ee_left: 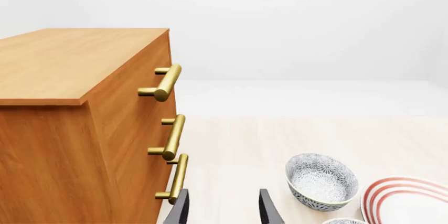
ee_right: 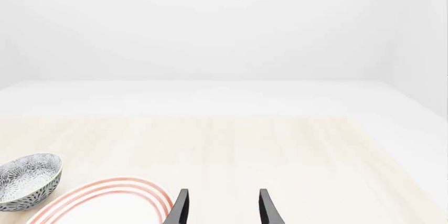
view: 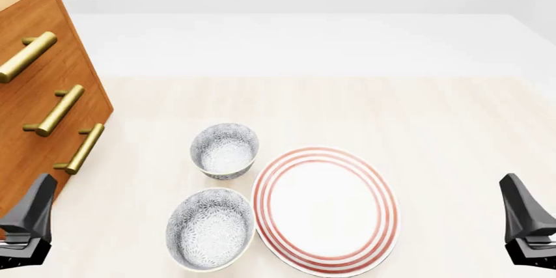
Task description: Stack the bowl in the middle on the bowl at the back.
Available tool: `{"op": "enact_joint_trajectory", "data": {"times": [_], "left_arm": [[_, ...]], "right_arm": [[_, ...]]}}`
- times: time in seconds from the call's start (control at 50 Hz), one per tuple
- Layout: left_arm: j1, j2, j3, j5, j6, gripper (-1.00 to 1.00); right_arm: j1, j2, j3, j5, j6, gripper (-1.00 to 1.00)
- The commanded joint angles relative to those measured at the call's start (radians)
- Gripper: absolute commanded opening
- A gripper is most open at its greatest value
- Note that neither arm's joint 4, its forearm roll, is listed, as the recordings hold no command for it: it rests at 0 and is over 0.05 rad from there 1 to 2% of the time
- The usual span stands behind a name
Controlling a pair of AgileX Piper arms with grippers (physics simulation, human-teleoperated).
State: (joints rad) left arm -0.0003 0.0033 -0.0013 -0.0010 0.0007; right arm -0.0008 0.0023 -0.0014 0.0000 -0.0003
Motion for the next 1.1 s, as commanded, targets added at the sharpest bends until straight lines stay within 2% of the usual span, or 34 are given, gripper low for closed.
{"op": "enact_joint_trajectory", "data": {"times": [0.02, 0.2, 0.28, 0.3, 0.32, 0.38, 0.4, 0.44, 0.56, 0.6, 0.76, 0.86, 0.88, 0.94, 0.96, 1.0, 1.02, 1.04, 1.08, 1.1], "left_arm": [[-0.001, 0.008, -0.003, -0.001, 0.004, 1.00], [0.001, 0.006, -0.003, -0.001, 0.008, 1.00], [0.007, 0.013, -0.005, -0.001, -0.007, 1.00], [0.022, 0.015, -0.006, -0.002, -0.028, 1.00], [0.023, 0.014, -0.009, 0.000, -0.019, 1.00], [-0.010, 0.006, -0.029, 0.025, -0.004, 1.00], [0.001, 0.002, -0.041, 0.024, -0.028, 1.00], [0.013, 0.003, -0.052, 0.041, -0.029, 1.00], [-0.033, -0.001, -0.115, 0.104, -0.020, 1.00], [-0.040, -0.001, -0.154, 0.133, -0.036, 1.00], [-0.160, 0.040, -0.299, 0.268, -0.025, 1.00], [-0.173, 0.099, -0.357, 0.311, -0.077, 1.00], [-0.177, 0.127, -0.370, 0.317, -0.066, 1.00], [-0.200, 0.212, -0.415, 0.346, -0.141, 1.00], [-0.200, 0.213, -0.415, 0.346, -0.141, 1.00], [-0.232, 0.254, -0.443, 0.365, -0.147, 1.00], [-0.235, 0.278, -0.450, 0.371, -0.183, 1.00], [-0.264, 0.302, -0.467, 0.380, -0.175, 1.00], [-0.272, 0.350, -0.480, 0.393, -0.230, 1.00], [-0.287, 0.365, -0.498, 0.404, -0.217, 1.00]], "right_arm": [[-0.003, 0.003, -0.003, 0.001, -0.002, 1.00], [-0.006, 0.002, -0.002, 0.001, -0.001, 1.00], [-0.007, 0.003, -0.002, 0.001, -0.001, 1.00], [-0.008, 0.005, -0.002, 0.000, 0.001, 1.00], [-0.011, 0.006, -0.002, -0.002, 0.005, 1.00], [-0.012, 0.012, -0.001, -0.006, 0.006, 1.00], [-0.013, 0.013, -0.001, -0.007, 0.007, 1.00], [-0.013, 0.013, 0.000, -0.007, 0.009, 1.00], [-0.013, 0.015, -0.001, -0.008, 0.010, 1.00], [-0.013, 0.012, -0.001, -0.007, 0.009, 1.00], [-0.013, 0.012, -0.001, -0.007, 0.010, 1.00], [-0.013, 0.015, -0.002, -0.009, 0.009, 1.00], [-0.013, 0.015, -0.002, -0.009, 0.009, 1.00], [-0.012, 0.017, -0.002, -0.011, 0.010, 1.00], [-0.012, 0.017, -0.002, -0.011, 0.010, 1.00], [-0.012, 0.017, -0.002, -0.011, 0.010, 1.00], [-0.012, 0.017, -0.002, -0.011, 0.010, 1.00], [-0.012, 0.019, -0.002, -0.012, 0.010, 1.00], [-0.012, 0.020, -0.002, -0.013, 0.011, 1.00], [-0.012, 0.021, -0.002, -0.014, 0.011, 1.00]]}}
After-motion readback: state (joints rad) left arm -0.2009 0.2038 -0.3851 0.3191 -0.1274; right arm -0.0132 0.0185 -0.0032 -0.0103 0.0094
